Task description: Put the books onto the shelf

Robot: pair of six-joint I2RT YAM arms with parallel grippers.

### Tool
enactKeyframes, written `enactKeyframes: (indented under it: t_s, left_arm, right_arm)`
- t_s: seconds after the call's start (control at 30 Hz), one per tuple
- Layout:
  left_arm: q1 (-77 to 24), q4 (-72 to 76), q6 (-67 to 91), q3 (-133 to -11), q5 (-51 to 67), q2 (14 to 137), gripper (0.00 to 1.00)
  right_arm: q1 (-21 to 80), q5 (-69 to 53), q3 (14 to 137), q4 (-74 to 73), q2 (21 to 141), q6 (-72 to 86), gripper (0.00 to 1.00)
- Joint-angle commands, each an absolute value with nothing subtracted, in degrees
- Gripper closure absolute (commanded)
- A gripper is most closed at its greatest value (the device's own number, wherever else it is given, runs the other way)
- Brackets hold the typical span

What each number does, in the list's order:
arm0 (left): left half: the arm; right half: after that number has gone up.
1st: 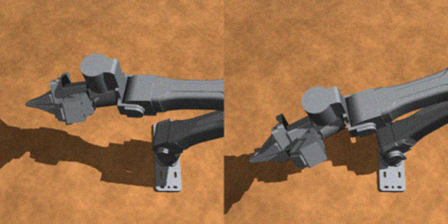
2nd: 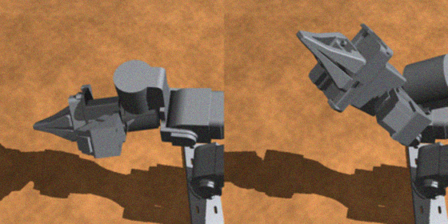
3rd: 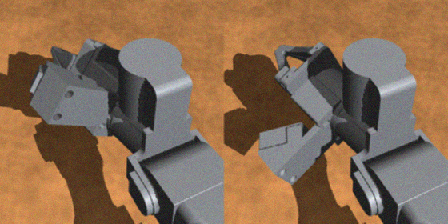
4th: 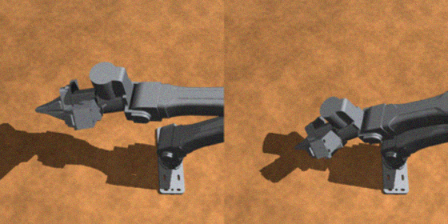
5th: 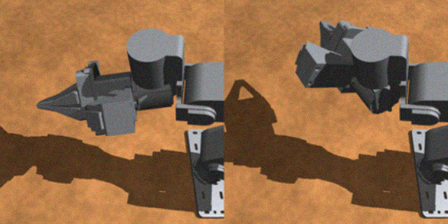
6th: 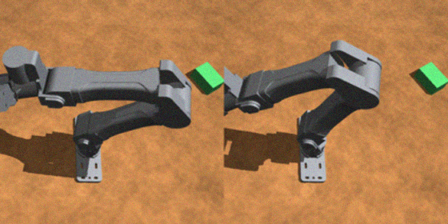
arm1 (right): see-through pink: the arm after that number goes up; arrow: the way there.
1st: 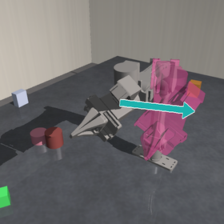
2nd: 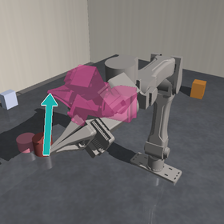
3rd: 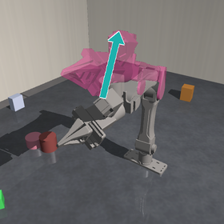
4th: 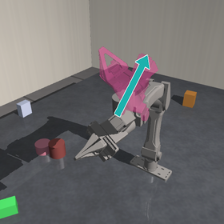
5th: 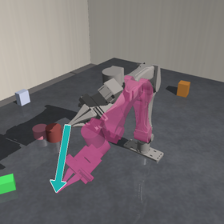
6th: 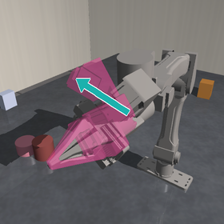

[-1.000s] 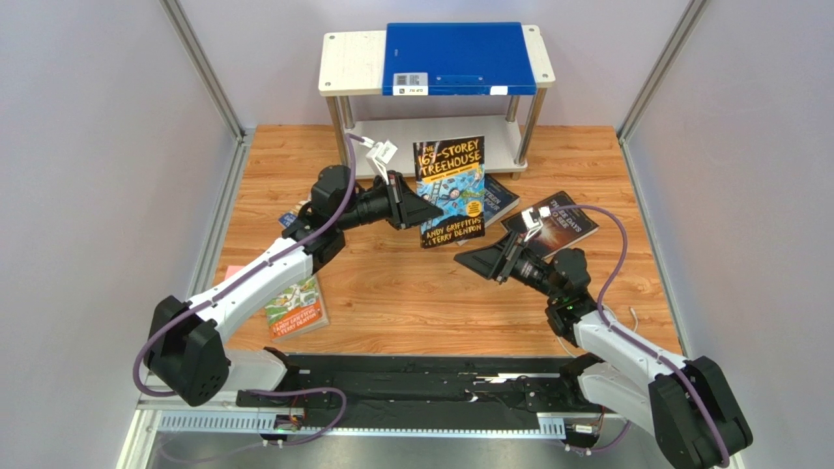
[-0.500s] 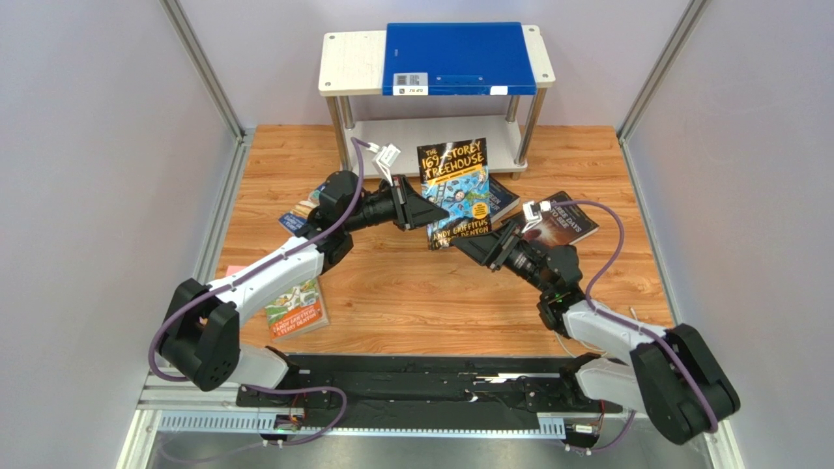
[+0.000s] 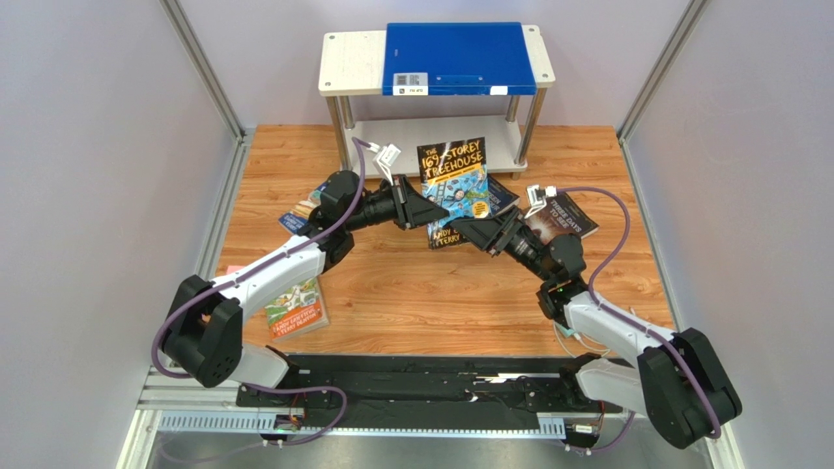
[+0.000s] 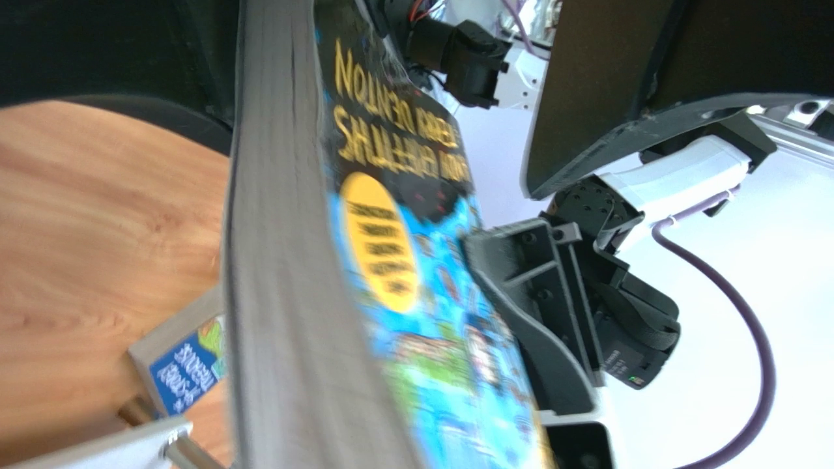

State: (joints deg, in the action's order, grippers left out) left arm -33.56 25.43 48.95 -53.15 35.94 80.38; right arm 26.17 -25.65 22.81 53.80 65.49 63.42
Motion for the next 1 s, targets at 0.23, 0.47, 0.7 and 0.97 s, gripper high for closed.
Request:
enactKeyframes:
  t_s: [0.23, 0.47, 0.7, 0.97]
  left_arm:
    - [-33.7, 19.4, 44.6, -59.0, 35.5, 83.7, 0.48]
    - [-33.7, -4.5, 33.4, -60.7, 13.3, 71.9, 0.00]
    - [-33.7, -18.4, 30.6, -59.1, -4.8, 57.7, 0.00]
    - [-33.7, -27.2, 25.7, -61.1, -9.8, 51.9, 0.00]
  right_arm:
    - [26.6, -32.3, 33.3, 41.3, 69.3, 60.6, 1.00]
    - [26.6, -30.8, 35.5, 34.2, 71.5, 54.9, 1.00]
    - [26.6, -30.9, 40.9, 34.6, 79.8, 54.1, 1.00]
    - [26.8, -30.7, 51.1, 40.0, 91.8, 56.5, 1.00]
